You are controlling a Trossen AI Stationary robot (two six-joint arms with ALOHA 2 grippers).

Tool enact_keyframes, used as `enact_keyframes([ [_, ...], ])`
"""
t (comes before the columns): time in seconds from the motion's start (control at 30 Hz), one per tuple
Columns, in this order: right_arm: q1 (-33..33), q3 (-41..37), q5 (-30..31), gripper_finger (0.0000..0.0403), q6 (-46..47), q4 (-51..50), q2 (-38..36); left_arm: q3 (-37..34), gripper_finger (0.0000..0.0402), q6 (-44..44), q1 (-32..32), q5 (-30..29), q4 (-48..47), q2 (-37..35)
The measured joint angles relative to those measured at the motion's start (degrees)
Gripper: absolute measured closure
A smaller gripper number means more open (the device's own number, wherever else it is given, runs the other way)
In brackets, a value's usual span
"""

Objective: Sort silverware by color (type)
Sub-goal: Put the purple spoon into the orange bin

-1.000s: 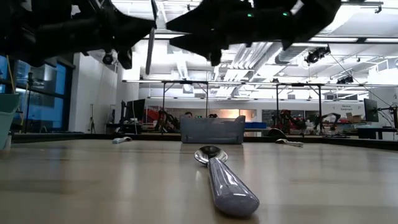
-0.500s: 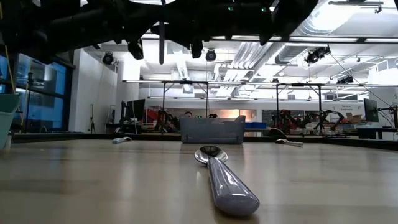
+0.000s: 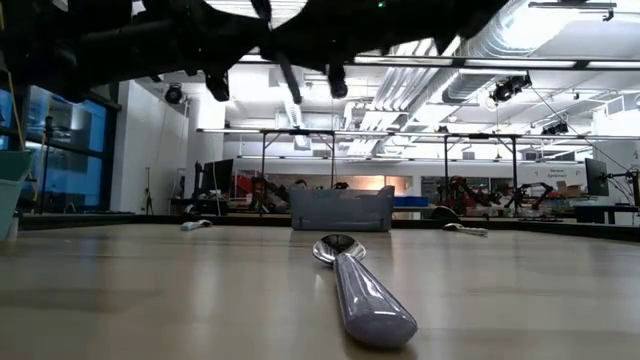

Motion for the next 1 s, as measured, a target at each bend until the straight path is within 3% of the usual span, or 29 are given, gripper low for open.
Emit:
enact_keyframes([
  [0.23,1.38,0.02,7.71,0.0385,-0.14,-18.35,-9.83,-0.04,0.032,1.22,0.0,-0.13,-3.16,-0.03],
  [0.4,5.62,0.79,13.12,0.0382,7.69,-38.67,-17.41,-0.07,0.0311,1.29,0.03,-0.15,-5.72,0.0],
  [0.57,12.86,3.61,17.12,0.0383,24.97,-61.2,-21.88,-0.07,0.0311,2.29,0.03,-0.16,-9.45,0.03],
  [0.7,19.69,4.66,13.31,0.0382,44.73,-74.84,-23.48,-0.07,0.031,2.33,0.03,-0.18,-9.97,0.04],
  [0.83,27.7,4.48,5.98,0.0382,62.36,-81.59,-23.66,-0.07,0.0311,2.84,0.03,-0.21,-10.08,0.04],
  [1.0,37.76,4.42,4.95,0.0382,78.08,-83.08,-23.55,-0.07,0.0311,2.82,0.03,-0.23,-10.52,0.03],
])
